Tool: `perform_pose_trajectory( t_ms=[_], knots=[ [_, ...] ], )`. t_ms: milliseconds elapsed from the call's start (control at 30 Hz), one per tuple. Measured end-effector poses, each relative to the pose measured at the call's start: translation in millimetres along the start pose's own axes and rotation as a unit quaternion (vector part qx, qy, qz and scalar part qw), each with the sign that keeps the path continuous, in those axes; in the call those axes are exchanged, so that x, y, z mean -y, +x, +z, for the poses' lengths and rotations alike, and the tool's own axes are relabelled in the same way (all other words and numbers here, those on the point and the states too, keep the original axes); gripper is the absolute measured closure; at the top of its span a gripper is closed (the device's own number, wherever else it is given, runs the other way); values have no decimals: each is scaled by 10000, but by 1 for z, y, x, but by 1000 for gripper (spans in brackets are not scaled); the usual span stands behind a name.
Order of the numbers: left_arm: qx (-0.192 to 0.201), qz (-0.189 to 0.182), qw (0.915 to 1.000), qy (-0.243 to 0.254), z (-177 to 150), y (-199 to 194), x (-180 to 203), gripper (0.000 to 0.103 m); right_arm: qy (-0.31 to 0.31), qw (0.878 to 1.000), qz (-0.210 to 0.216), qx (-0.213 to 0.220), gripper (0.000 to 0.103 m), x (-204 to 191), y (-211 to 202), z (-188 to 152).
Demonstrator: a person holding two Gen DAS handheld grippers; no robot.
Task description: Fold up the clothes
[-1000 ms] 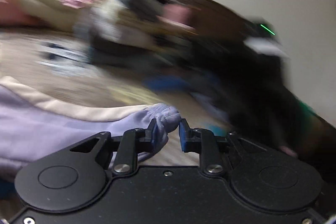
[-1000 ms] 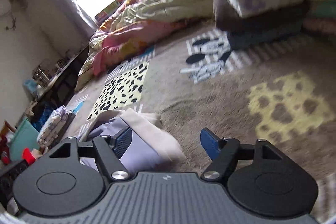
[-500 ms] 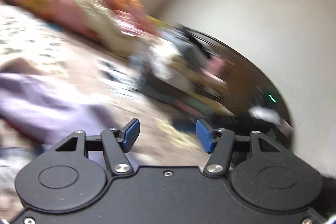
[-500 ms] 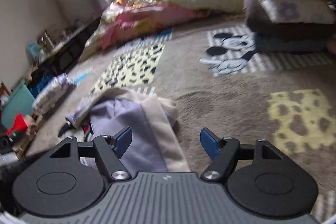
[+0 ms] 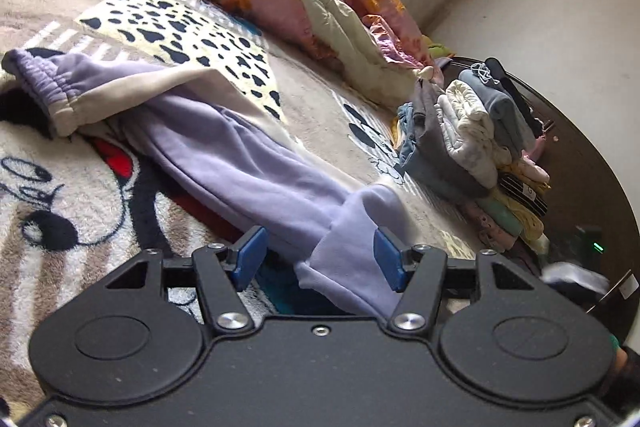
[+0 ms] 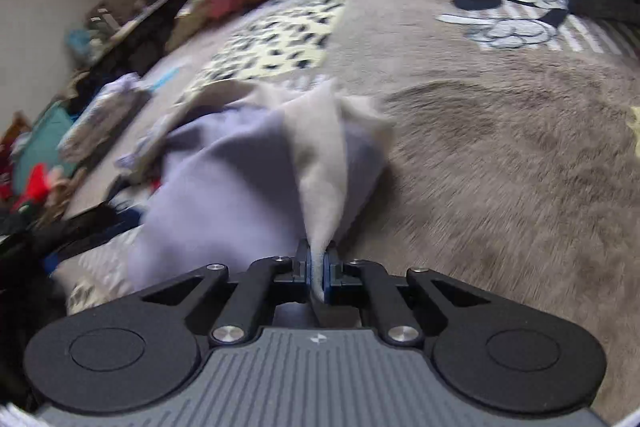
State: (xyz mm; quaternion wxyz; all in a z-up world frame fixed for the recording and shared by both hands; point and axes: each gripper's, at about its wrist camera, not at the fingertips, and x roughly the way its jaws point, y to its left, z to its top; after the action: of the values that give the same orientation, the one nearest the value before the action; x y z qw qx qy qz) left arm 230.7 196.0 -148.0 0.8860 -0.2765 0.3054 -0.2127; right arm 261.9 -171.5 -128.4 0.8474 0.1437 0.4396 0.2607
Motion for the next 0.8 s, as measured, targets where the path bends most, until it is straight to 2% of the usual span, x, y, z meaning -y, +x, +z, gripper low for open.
perform_pose_trajectory(
  t_ms=[167,267,367,433,500,567,600,633,800],
  knots=[
    [20,-47,9995,-313,0,-10,-19,45,-109,9999,28,-73,96,-13,-57,-30],
    [-18,78,9983,-577,-1,-4,-21,45,5,9979,160,-629,96,-19,-76,-59],
    [-50,169,9964,-824,-3,5,-23,45,-237,9900,213,-1376,95,-36,-75,-88],
    [-51,227,9955,-918,-4,11,-24,47,-417,9883,257,-1445,92,-48,-81,-97],
    [-60,404,9963,-760,-7,16,-20,87,-396,9901,260,-1319,87,-51,-89,-92],
    [-8,574,9965,-602,-10,18,-17,98,-231,9937,223,-1077,79,-45,-100,-82],
    [41,649,9965,-530,-11,17,-16,103,-156,9952,193,-950,72,-42,-105,-77],
    [108,702,9963,-478,-10,14,-16,103,-115,9965,141,-815,70,-37,-109,-70],
    [297,1034,9939,-243,-5,-13,-24,103,-69,9995,-42,-319,70,-26,-113,-33]
  ],
)
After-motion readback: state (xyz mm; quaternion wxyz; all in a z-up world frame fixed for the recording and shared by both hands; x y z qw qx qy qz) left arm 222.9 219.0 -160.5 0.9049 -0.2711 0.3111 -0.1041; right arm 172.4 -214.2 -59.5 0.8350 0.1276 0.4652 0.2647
